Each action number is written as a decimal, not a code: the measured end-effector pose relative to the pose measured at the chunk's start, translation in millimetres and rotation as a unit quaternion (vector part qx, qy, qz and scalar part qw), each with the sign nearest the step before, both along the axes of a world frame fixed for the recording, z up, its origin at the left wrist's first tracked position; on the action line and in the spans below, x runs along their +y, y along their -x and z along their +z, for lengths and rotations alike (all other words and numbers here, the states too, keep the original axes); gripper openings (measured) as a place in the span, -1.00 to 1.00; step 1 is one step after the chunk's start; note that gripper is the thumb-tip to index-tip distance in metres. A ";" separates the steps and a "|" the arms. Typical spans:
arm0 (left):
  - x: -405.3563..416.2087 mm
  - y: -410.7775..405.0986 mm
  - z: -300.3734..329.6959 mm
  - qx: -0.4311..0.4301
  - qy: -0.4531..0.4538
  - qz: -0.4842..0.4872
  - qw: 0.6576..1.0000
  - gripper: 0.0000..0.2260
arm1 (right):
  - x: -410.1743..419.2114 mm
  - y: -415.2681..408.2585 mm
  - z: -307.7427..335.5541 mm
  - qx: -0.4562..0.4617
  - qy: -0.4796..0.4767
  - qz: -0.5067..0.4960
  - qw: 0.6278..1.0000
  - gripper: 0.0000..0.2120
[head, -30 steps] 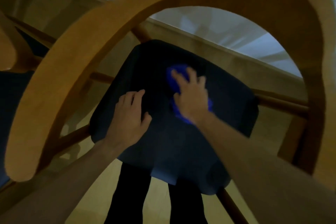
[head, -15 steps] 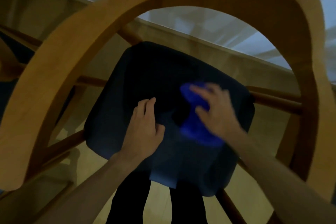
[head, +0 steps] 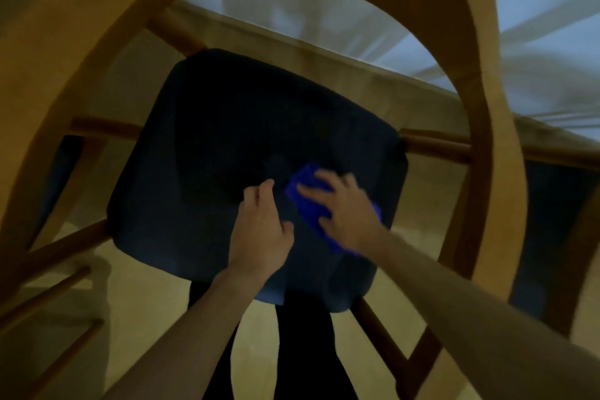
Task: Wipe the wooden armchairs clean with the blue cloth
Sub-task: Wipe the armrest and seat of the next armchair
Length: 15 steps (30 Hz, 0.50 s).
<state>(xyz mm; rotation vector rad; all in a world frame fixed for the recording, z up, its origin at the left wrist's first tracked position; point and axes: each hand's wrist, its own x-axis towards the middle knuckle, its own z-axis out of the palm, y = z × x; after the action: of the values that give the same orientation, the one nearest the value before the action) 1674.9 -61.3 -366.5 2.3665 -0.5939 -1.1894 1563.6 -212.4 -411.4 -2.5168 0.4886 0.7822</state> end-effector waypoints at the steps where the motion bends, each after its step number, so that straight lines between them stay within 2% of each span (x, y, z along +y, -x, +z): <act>1: -5.5 -0.8 -0.1 -0.004 0.005 -0.016 1.000 -0.37 | 11.7 20.7 1.8 0.016 -0.020 0.009 1.000 -0.28; 4: -15.3 -9.2 -4.3 -0.031 0.009 -0.060 0.998 -0.37 | 34.2 58.3 5.1 0.057 -0.073 0.005 0.996 -0.33; 8: -17.4 -22.6 -7.8 -0.054 -0.010 -0.094 0.994 -0.36 | 20.1 57.9 13.8 0.101 -0.121 -0.006 0.987 -0.40; 11: -13.3 -24.4 -8.2 -0.060 -0.015 -0.092 0.994 -0.37 | -11.7 40.4 26.8 0.020 -0.077 -0.114 0.990 -0.41; 13: -9.5 -19.4 -7.5 -0.082 -0.011 -0.099 0.992 -0.39 | -45.8 17.4 30.6 -0.047 -0.031 -0.222 0.973 -0.40; 15: -4.3 -10.7 -8.3 -0.124 -0.012 -0.112 0.986 -0.43 | -84.1 -16.5 24.7 -0.069 0.011 -0.280 0.957 -0.41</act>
<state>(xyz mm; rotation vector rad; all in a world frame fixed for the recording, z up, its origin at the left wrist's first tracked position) 1685.5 -65.6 -374.8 2.5416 -0.9536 -1.0004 1580.1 -296.5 -386.7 -2.2486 1.0973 0.3788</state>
